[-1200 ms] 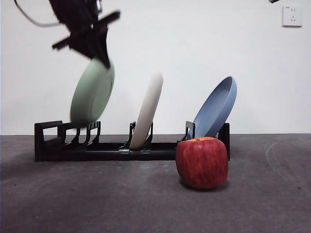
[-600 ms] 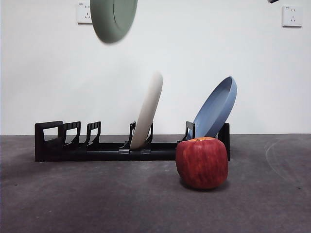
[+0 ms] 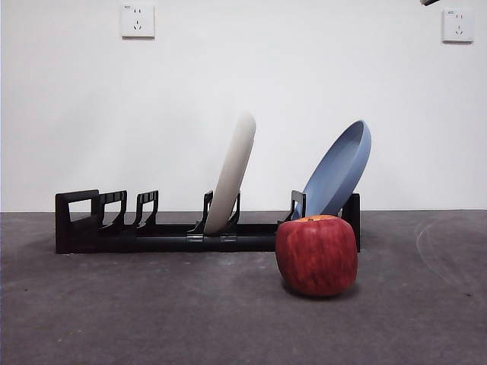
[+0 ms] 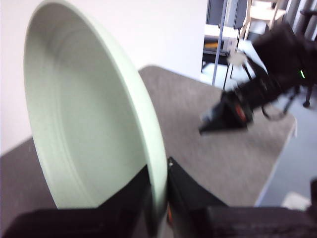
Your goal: Take the green plate from the plate rack,put the plate on the table,take the apple from the table,put the apple in the plate
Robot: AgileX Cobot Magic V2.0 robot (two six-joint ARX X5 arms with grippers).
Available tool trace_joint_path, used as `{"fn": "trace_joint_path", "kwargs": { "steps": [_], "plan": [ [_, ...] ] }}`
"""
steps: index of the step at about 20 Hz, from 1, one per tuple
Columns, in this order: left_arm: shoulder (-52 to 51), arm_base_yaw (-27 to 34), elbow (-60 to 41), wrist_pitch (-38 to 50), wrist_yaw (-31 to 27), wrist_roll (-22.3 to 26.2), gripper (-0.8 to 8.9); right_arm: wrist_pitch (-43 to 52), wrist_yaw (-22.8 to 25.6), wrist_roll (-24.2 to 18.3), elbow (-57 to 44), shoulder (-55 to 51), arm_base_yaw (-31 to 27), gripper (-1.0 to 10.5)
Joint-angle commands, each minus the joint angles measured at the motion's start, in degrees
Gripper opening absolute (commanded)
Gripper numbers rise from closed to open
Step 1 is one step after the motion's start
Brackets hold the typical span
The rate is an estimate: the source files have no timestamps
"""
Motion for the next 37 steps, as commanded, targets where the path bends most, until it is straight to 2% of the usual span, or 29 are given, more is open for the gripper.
{"fn": "trace_joint_path", "kwargs": {
  "steps": [1,4,8,11,14,22,27,30,34,37],
  "plan": [
    [-10.1,-2.3,-14.0,-0.2,-2.0,-3.9,-0.12,-0.8,0.0,-1.0,0.3,0.2,0.0,5.6],
    [-22.5,-3.0,-31.5,-0.1,-3.1,-10.0,-0.12,-2.4,0.0,-1.9,0.3,0.2,0.0,5.6],
    [-32.9,-3.0,-49.9,-0.1,-10.2,-16.8,-0.12,-2.7,0.0,-1.9,0.3,0.2,0.0,5.6],
    [-33.4,-3.0,-60.1,1.0,-16.8,-17.9,-0.12,-2.7,0.0,-1.7,0.3,0.2,0.0,5.6],
    [-28.8,-3.2,-67.9,8.7,-17.1,-17.4,-0.12,-2.8,0.0,-1.7,0.3,0.2,0.0,5.6],
    [-2.6,-9.7,-70.0,24.8,-24.4,-14.2,-0.12,-2.7,0.2,-1.7,0.3,0.2,0.0,5.6],
    [10.0,-13.8,-70.0,29.2,-24.9,-14.4,-0.13,-2.7,0.2,-1.7,0.3,0.2,0.0,5.6],
    [15.5,-15.0,-70.0,29.3,-27.5,-15.3,-0.12,-2.7,0.2,-1.9,0.3,0.2,0.0,5.6],
    [21.0,-15.0,-70.1,30.2,-26.2,-15.6,-0.12,-2.7,0.2,-1.9,0.3,0.2,0.0,5.6],
    [22.9,-15.0,-70.1,32.6,-18.6,-15.7,-0.12,-2.7,0.2,-1.9,0.3,0.2,0.0,5.6]
  ]
}}
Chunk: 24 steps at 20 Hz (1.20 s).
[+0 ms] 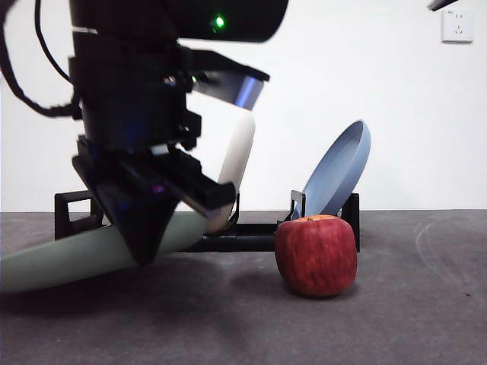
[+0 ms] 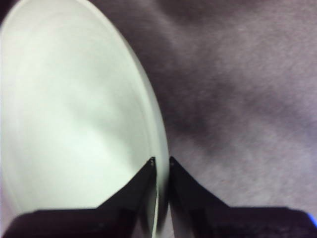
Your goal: Take the green plate from the plate rack,put the plate on the table,take the apple from the table,put the apple in the plate
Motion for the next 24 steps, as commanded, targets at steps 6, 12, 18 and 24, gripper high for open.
{"fn": "trace_joint_path", "kwargs": {
  "steps": [6,12,18,24],
  "plan": [
    [1.7,0.0,-0.5,1.4,12.3,-1.5,-0.12,-0.2,0.0,-0.7,0.3,0.2,0.0,5.6],
    [1.7,0.0,-0.6,1.2,12.8,-1.4,0.04,-1.3,0.0,-1.1,0.3,0.2,0.0,5.6],
    [1.7,0.5,-0.5,1.3,12.7,-1.7,1.38,-1.4,0.0,-1.0,0.3,0.2,0.0,5.6],
    [1.7,2.1,-0.5,1.7,12.7,-1.7,2.65,-1.4,0.0,-1.1,0.3,0.2,0.0,5.6]
  ]
}}
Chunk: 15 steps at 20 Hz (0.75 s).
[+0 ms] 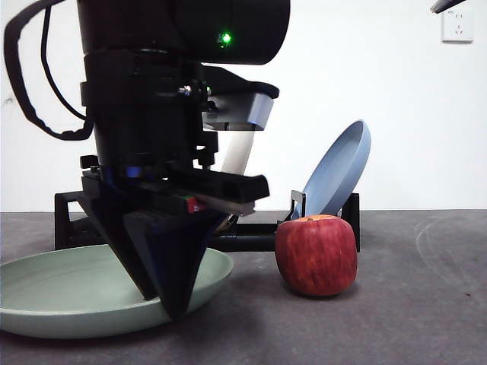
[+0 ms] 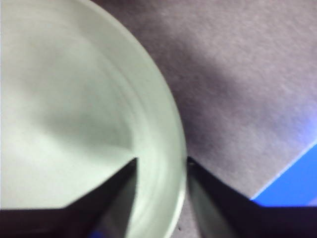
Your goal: Take the green plate from the plate rack,put the plate on the table,take the apple from the table,put the apple in the plate
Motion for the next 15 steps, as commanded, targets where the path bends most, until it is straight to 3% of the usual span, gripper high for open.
{"fn": "trace_joint_path", "kwargs": {
  "steps": [1,3,8,11,15],
  "plan": [
    [0.3,1.0,-0.3,0.4,-0.3,-0.5,3.09,0.1,0.0,-0.7,0.3,0.2,0.0,5.6],
    [-0.5,2.0,-0.1,0.5,-0.3,-0.5,3.53,-0.1,0.0,-1.4,0.3,0.2,0.0,5.6],
    [-8.5,4.0,1.8,-0.4,-0.2,1.1,3.53,-1.4,0.0,-1.9,0.3,0.2,0.0,5.6],
    [-17.4,4.0,6.7,-2.6,0.1,4.0,3.52,-4.7,0.1,-5.4,0.3,0.2,0.0,5.6],
    [-29.5,4.0,16.7,-7.6,5.1,5.9,3.51,-15.6,3.1,-9.7,0.2,0.2,0.0,5.6]
  ]
}}
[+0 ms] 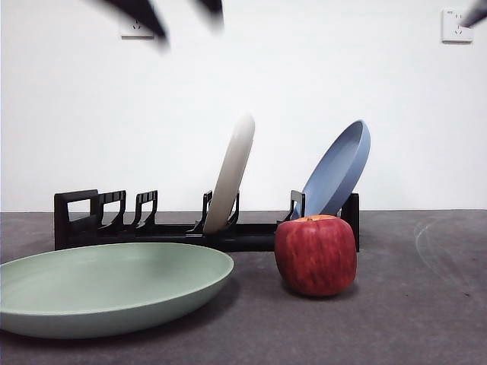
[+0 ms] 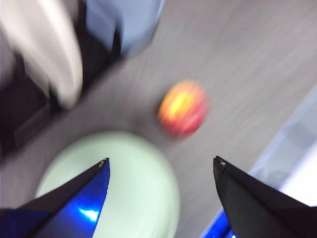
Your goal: Take the green plate from the plate rack,put the plate on the table,take the apple from the table,put the apple in the plate
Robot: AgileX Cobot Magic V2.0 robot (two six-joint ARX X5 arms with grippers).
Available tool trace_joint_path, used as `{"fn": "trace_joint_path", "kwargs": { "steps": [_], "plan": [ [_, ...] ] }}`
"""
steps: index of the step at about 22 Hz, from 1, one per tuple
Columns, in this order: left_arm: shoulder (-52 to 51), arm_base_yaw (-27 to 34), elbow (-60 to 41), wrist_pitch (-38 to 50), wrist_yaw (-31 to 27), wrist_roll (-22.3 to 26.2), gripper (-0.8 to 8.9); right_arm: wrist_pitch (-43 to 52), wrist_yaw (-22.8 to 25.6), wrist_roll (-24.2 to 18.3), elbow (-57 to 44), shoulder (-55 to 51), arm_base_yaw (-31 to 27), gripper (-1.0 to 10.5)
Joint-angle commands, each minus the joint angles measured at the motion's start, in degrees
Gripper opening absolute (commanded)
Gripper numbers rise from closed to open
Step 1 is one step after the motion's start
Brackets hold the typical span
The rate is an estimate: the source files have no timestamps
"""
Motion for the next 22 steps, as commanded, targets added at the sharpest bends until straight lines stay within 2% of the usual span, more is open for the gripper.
{"fn": "trace_joint_path", "kwargs": {
  "steps": [1,7,11,14,17,22],
  "plan": [
    [-6.5,0.1,5.5,-2.5,3.3,2.6,3.51,-5.2,1.4,-3.4,0.1,0.2,0.1,5.6],
    [-18.3,0.1,17.6,-15.4,5.2,3.7,3.51,-4.9,2.2,-3.0,-5.7,0.1,5.4,5.6],
    [-22.9,0.1,20.4,-25.4,5.2,2.8,3.51,4.6,5.5,3.3,-13.4,0.1,10.5,5.6],
    [-25.4,0.0,20.0,-26.0,7.8,1.6,3.50,11.0,10.1,7.3,-17.0,0.7,13.9,5.6],
    [-26.8,-0.1,20.0,-26.1,9.5,1.4,3.50,15.5,12.0,10.4,-18.3,2.6,17.7,5.6],
    [-27.7,-0.1,19.8,-26.1,8.4,1.3,3.46,22.5,16.6,12.2,-18.2,7.3,23.0,5.6]
  ]
}}
